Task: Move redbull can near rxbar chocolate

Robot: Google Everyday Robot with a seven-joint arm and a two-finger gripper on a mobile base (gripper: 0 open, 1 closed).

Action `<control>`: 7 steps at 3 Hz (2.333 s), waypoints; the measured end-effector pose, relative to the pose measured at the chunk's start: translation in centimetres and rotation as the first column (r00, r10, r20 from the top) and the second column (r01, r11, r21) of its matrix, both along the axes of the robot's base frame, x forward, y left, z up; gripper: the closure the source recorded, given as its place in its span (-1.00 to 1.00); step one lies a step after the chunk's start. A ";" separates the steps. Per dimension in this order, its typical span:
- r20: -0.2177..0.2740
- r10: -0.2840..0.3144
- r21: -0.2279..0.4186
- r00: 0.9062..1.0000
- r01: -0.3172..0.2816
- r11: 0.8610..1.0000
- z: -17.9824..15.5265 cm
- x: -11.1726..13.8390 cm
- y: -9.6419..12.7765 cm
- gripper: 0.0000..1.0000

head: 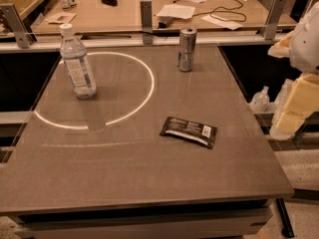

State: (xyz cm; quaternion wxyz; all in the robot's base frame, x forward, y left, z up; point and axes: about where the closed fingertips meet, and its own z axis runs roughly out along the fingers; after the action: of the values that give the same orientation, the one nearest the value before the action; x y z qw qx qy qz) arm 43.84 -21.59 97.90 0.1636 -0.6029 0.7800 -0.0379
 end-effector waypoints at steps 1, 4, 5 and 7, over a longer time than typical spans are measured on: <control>0.000 0.000 0.000 1.000 0.000 1.000 0.0 0.0 0.0 -1.00; 0.103 -0.096 0.490 0.990 0.033 0.871 -7.4 4.0 -9.6 -1.00; 0.169 -0.085 0.701 0.982 -0.059 0.711 -7.8 4.6 -10.9 -1.00; 0.248 -0.103 0.892 0.963 -0.185 0.413 -3.1 6.5 -9.5 -1.00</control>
Offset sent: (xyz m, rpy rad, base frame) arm 0.0261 -0.0532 -0.0235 0.6586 0.0062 -0.1131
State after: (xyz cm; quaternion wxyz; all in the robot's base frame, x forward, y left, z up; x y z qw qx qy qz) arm 50.33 -31.12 94.84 0.5667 -0.4261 0.6313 0.3143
